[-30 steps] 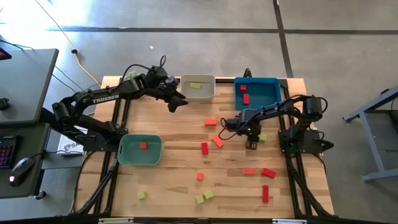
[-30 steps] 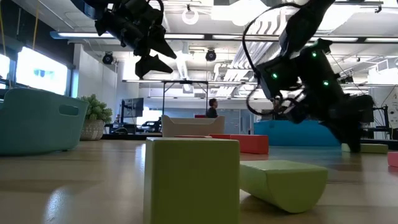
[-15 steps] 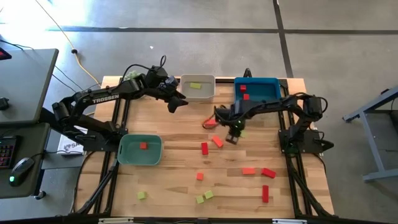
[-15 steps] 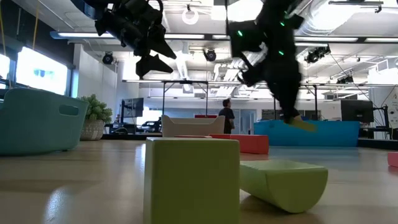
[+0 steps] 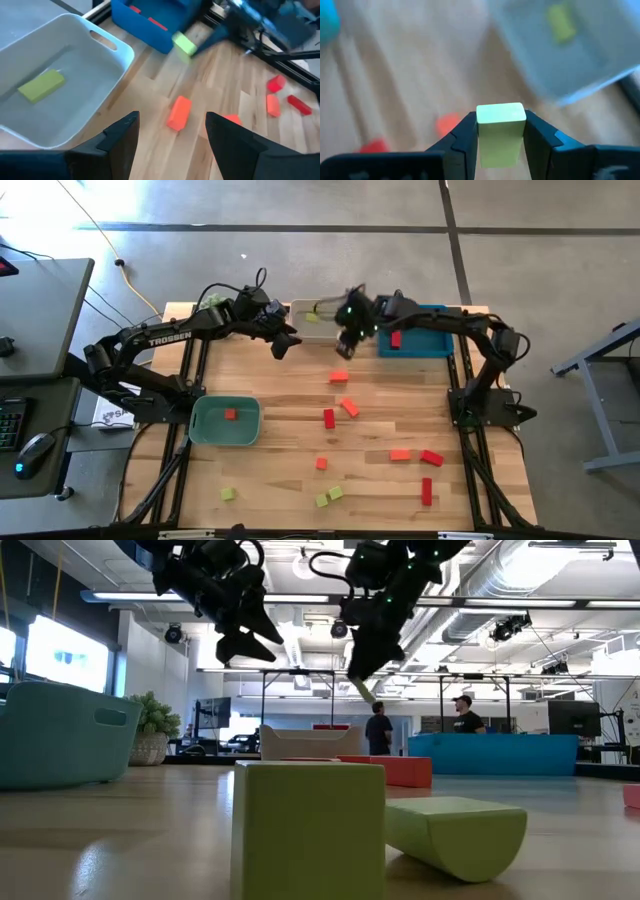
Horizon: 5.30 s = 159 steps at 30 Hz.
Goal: Sort & place blocks by color
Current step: Put the green block into the gray bin, then put the orange block into the green bin
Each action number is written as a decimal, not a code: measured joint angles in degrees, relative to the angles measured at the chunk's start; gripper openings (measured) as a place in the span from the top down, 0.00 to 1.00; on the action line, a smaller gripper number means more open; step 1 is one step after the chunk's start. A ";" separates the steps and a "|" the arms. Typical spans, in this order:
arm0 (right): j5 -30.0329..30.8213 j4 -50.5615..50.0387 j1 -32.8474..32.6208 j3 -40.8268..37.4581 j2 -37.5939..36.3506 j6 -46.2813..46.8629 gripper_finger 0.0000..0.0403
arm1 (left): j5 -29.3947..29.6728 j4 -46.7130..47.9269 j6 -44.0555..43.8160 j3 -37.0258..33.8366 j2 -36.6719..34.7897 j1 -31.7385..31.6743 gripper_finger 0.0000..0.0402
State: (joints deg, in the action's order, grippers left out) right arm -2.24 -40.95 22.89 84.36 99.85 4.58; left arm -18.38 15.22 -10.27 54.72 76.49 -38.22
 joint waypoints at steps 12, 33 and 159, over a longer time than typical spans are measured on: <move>0.62 30.06 7.88 0.03 5.24 7.20 0.76 | 1.28 -0.04 -4.20 0.00 0.00 0.00 0.46; 3.41 30.71 6.96 0.02 14.36 7.01 0.51 | -0.54 -0.02 1.44 0.00 0.00 1.13 0.46; 19.83 17.79 1.23 0.04 -14.03 -0.11 0.48 | 17.12 -4.96 23.96 17.55 41.24 17.99 0.58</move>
State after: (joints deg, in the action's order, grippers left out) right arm 17.58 -23.16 24.12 84.40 85.82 4.47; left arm -1.27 10.26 13.69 72.27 117.73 -20.23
